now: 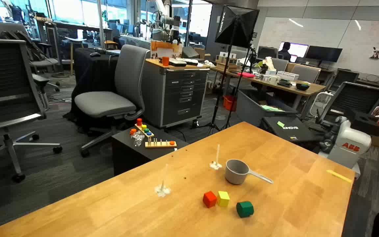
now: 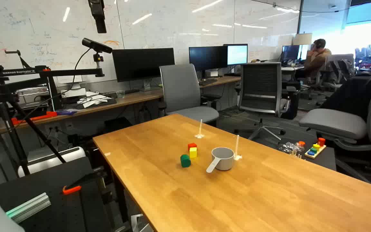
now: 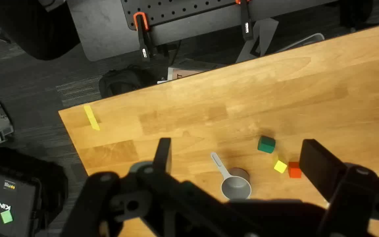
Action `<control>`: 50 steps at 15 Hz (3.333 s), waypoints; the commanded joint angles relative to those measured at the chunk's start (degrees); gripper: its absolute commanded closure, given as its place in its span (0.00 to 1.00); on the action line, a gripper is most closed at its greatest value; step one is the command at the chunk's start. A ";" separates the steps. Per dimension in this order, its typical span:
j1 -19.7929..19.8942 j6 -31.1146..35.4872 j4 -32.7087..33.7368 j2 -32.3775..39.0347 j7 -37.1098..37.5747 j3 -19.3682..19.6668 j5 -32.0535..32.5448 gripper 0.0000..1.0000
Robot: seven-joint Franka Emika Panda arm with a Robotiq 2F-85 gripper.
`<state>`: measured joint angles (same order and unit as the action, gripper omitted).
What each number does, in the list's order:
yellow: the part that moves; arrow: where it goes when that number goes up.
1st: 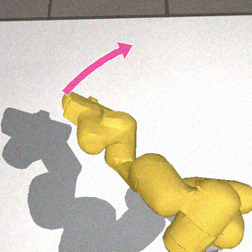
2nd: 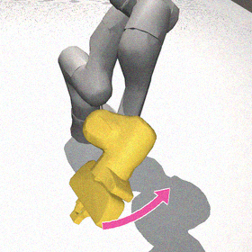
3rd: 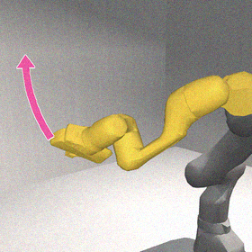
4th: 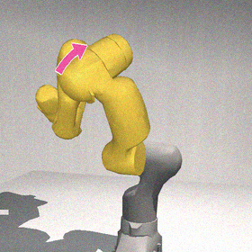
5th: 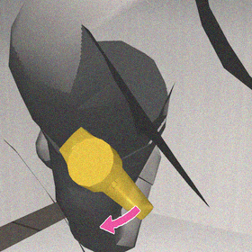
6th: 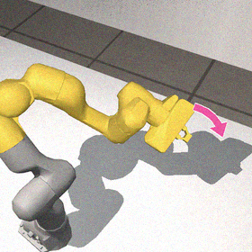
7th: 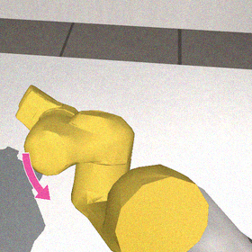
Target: Put all the blocks in the cup
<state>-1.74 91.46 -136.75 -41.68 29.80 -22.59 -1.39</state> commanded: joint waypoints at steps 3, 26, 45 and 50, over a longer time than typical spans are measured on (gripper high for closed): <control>-1.06 -0.03 0.29 0.31 0.58 0.77 0.54 0.00; 0.29 16.42 16.85 42.03 -2.66 7.58 9.32 0.00; -6.15 21.56 26.35 62.35 -2.87 15.85 13.01 0.00; -8.95 21.01 35.14 71.52 -1.91 17.69 12.61 0.00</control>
<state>-7.74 113.98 -108.92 23.74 27.73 -7.06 10.94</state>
